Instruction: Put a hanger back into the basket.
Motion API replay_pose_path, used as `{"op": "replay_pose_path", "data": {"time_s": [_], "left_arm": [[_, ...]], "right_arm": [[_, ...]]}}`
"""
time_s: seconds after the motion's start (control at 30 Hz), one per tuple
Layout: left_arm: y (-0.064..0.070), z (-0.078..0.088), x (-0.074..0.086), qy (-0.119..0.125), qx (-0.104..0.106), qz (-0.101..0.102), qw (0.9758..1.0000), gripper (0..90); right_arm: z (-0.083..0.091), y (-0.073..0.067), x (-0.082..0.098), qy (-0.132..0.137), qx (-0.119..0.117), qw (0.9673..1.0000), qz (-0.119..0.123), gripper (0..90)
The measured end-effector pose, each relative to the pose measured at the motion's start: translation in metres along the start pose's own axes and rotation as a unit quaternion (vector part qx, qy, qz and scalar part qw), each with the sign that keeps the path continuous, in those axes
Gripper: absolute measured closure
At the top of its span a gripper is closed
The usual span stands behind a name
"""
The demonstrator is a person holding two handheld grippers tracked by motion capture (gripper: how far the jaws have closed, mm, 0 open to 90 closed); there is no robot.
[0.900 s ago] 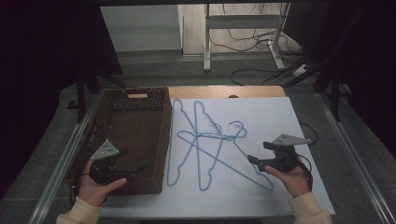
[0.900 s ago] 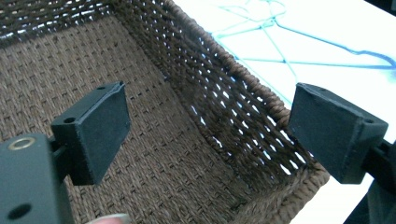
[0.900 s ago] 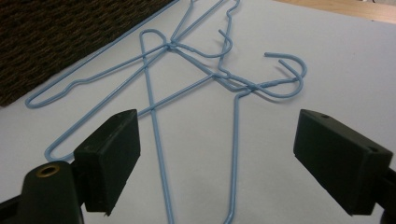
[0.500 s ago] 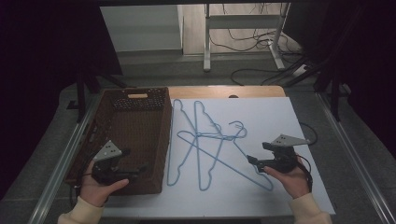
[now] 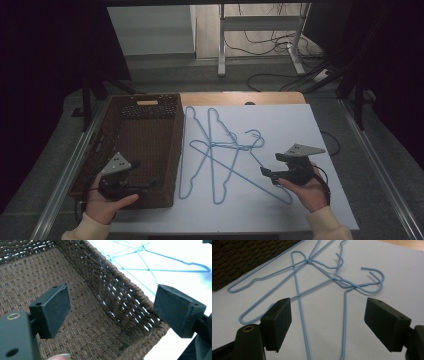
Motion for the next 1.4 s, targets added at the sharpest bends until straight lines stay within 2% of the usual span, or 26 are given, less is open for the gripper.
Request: {"op": "replay_pose_path", "data": {"time_s": [0.47, 0.63, 0.8, 0.87, 1.03, 1.07, 1.1, 1.27, 1.3, 1.4], "left_arm": [[-0.001, 0.005, 0.004, -0.001, -0.006, 0.003, 1.0000, 14.5], [-0.001, 0.007, 0.000, 0.004, -0.007, 0.004, 1.0000, 14.5], [-0.002, 0.008, -0.001, 0.007, -0.006, 0.004, 0.9999, 14.6], [-0.002, 0.008, -0.001, 0.007, -0.006, 0.005, 0.9999, 14.6], [-0.003, 0.008, -0.001, 0.007, -0.007, 0.005, 0.9999, 14.6], [-0.003, 0.008, -0.001, 0.007, -0.007, 0.005, 0.9999, 14.7], [-0.003, 0.008, -0.001, 0.007, -0.007, 0.005, 0.9999, 14.6], [-0.003, 0.008, 0.000, 0.006, -0.008, 0.004, 0.9999, 14.7], [-0.003, 0.008, 0.000, 0.006, -0.008, 0.004, 0.9999, 14.7], [-0.004, 0.009, -0.001, 0.007, -0.010, 0.004, 0.9999, 14.7]], "right_arm": [[-0.020, -0.005, -0.005, -0.013, -0.010, 0.9998, 0.008, 28.4], [-0.036, -0.005, -0.014, -0.018, -0.006, 0.9998, 0.007, 35.6], [-0.055, -0.004, -0.021, -0.029, -0.002, 0.9996, 0.007, 42.4], [-0.060, -0.004, -0.022, -0.030, -0.003, 0.9995, 0.007, 43.6], [-0.084, -0.004, -0.032, -0.036, -0.015, 0.9992, 0.006, 52.6], [-0.084, -0.004, -0.032, -0.036, -0.015, 0.9992, 0.006, 52.6], [-0.093, -0.003, -0.036, -0.039, -0.017, 0.9991, 0.006, 56.5], [-0.118, 0.001, -0.039, -0.056, -0.013, 0.9983, 0.000, 68.3], [-0.118, 0.001, -0.039, -0.056, -0.013, 0.9983, 0.000, 68.3], [-0.136, 0.005, -0.037, -0.072, -0.011, 0.9973, -0.002, 77.2]]}}
Point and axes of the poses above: each handheld gripper's, and its own axes: z roughly backward along the jaws, x roughly out of its underside, y roughly to its right, the point moved 9 cm from there along -z, roughly forward along the jaws, and after that the axes turned 15 degrees about y, right-handed, at the moved point
